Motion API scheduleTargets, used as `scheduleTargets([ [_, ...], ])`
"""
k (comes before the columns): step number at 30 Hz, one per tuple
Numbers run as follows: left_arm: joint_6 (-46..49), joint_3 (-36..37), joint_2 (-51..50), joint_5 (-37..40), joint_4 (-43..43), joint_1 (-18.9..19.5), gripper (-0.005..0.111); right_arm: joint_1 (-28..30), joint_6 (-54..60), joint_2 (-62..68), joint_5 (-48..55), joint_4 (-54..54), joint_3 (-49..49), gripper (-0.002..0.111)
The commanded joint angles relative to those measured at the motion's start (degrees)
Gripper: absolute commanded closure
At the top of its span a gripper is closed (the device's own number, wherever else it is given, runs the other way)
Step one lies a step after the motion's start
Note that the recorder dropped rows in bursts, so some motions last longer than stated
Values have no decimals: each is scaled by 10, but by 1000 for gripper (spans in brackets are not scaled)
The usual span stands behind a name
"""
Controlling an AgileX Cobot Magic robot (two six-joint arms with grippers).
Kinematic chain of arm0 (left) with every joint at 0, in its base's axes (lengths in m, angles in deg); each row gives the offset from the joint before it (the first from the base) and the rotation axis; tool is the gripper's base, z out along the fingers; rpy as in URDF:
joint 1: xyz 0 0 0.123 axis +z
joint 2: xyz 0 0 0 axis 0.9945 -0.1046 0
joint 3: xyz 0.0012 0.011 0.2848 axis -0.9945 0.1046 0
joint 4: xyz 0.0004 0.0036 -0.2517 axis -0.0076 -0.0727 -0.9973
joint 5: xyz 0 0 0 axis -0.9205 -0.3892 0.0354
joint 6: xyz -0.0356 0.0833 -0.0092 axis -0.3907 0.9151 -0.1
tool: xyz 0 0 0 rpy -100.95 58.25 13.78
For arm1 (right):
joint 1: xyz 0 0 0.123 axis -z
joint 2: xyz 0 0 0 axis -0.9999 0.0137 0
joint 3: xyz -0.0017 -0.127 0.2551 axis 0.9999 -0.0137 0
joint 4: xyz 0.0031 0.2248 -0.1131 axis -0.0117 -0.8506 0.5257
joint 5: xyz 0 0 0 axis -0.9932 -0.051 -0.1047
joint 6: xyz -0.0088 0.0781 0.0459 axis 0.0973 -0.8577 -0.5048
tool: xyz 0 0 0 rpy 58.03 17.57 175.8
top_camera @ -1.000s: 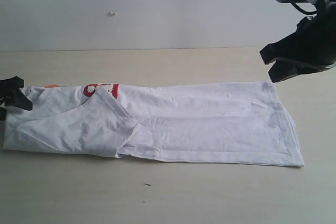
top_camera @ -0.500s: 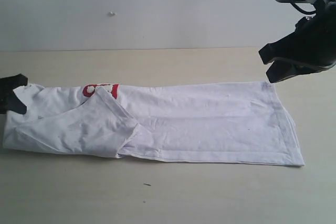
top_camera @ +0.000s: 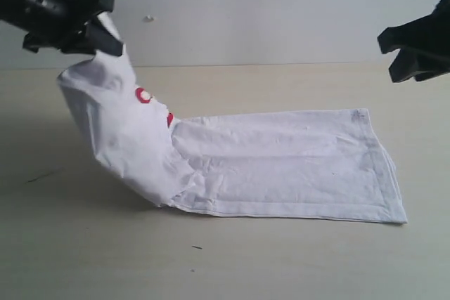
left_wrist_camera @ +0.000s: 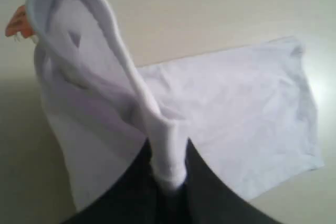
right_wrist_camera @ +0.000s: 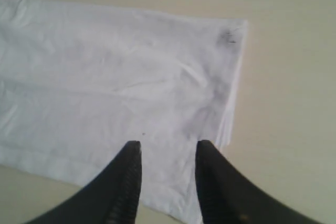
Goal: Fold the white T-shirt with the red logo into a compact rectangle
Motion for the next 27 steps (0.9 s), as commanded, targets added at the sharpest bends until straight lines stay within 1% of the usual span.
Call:
scheduleTargets([
  [1, -45, -70, -6, -4, -10, -77, 107, 56, -27, 1, 13, 0, 21, 68],
  [2, -53, -87, -16, -11, -10, -99, 107, 65, -27, 1, 14, -10, 21, 68],
  [5, -73, -149, -47, -26, -10, -147, 107, 79, -25, 1, 15, -26, 21, 68],
  [8, -90, -216, -92, -26, -9, -187, 107, 79, -25, 1, 16, -26, 21, 68],
  [9, -94, -234, -111, -26, -9, -201, 107, 79, -25, 1, 16, -26, 21, 68],
  [10, -101, -276, -151, -21, -9, -226, 107, 79, -25, 1, 16, -25, 21, 68],
  [11, -101, -298, -168, -17, -9, -236, 107, 79, -25, 1, 16, -20, 21, 68],
  [12, -101, -335, -208, -20, -9, -258, 107, 79, -25, 1, 13, -19, 21, 68],
  [15, -101, -381, -256, -44, -9, -289, 107, 79, -25, 1, 8, -19, 21, 65],
  [16, -101, -408, -286, -56, -10, -308, 104, 79, -25, 1, 2, -19, 21, 63],
  [17, -101, -422, -299, -58, -12, -318, 99, 79, -25, 1, -1, -19, 21, 62],
  [18, -100, -450, -319, -46, -10, -335, 87, 79, -27, 1, -3, -19, 21, 61],
  [19, -98, -462, -327, -38, -3, -342, 77, 79, -27, 1, -4, -19, 21, 61],
  [20, -98, -472, -333, -34, 15, -350, 58, 79, -27, 1, -5, -19, 21, 61],
  [21, -103, -475, -333, -37, 37, -353, 44, 79, -27, 1, -4, -19, 21, 61],
  [22, -124, -480, -330, -41, 59, -353, 37, 79, -27, 1, -1, -22, 21, 61],
  [23, -141, -485, -326, -36, 75, -351, 39, 79, -27, 3, 3, -23, 21, 61],
  [24, -170, -491, -320, -26, 109, -345, 44, 79, -20, 10, 18, -25, 21, 61],
  [27, -199, -493, -297, 14, 185, -330, 52, 79, 14, 42, 52, -54, 21, 61],
])
